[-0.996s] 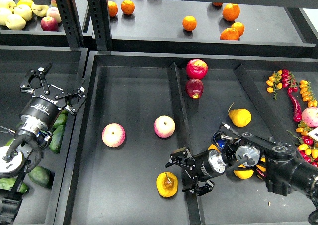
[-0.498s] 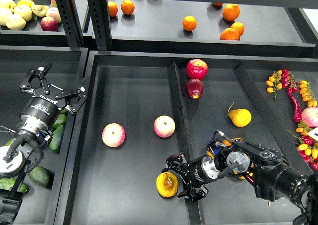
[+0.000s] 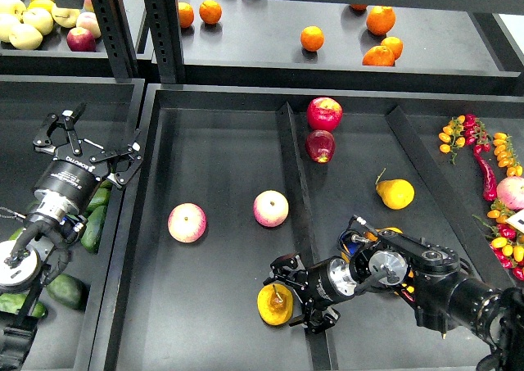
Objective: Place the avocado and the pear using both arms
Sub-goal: 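Close the right gripper around the halved yellow pear, then carry the pear into the pear bin and open the right gripper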
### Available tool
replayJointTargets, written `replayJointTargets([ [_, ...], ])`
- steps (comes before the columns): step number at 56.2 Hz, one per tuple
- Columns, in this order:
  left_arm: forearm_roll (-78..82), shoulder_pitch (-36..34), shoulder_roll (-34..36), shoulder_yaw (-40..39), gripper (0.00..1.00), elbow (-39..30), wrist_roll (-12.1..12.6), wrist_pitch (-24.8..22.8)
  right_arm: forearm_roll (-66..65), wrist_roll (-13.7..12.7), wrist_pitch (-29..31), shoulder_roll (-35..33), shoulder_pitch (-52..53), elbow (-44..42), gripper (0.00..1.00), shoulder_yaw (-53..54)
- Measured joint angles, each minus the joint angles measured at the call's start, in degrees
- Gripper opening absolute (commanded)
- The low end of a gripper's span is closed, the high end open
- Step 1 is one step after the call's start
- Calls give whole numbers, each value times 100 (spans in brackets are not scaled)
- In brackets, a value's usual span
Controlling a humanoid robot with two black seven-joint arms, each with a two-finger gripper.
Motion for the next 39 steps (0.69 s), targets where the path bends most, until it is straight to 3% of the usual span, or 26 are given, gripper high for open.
replayJointTargets([
  [4,0,0,0,0,100,0,0,0,0,0,0,33,0,-9,71,-7],
  [6,0,0,0,0,100,0,0,0,-5,0,0,52,0,-28,57,-11],
  [20,0,0,0,0,100,-9,0,0,-21,3,2,115,-9,-206,21,-55],
  [25,0,0,0,0,100,-9,0,0,-21,4,3,125,-45,-269,17,-59],
  [31,0,0,0,0,100,-9,0,0,-22,4,3,127,-106,-316,4,-37],
  [39,0,0,0,0,100,-9,0,0,-21,5,3,128,-178,-368,1,17],
])
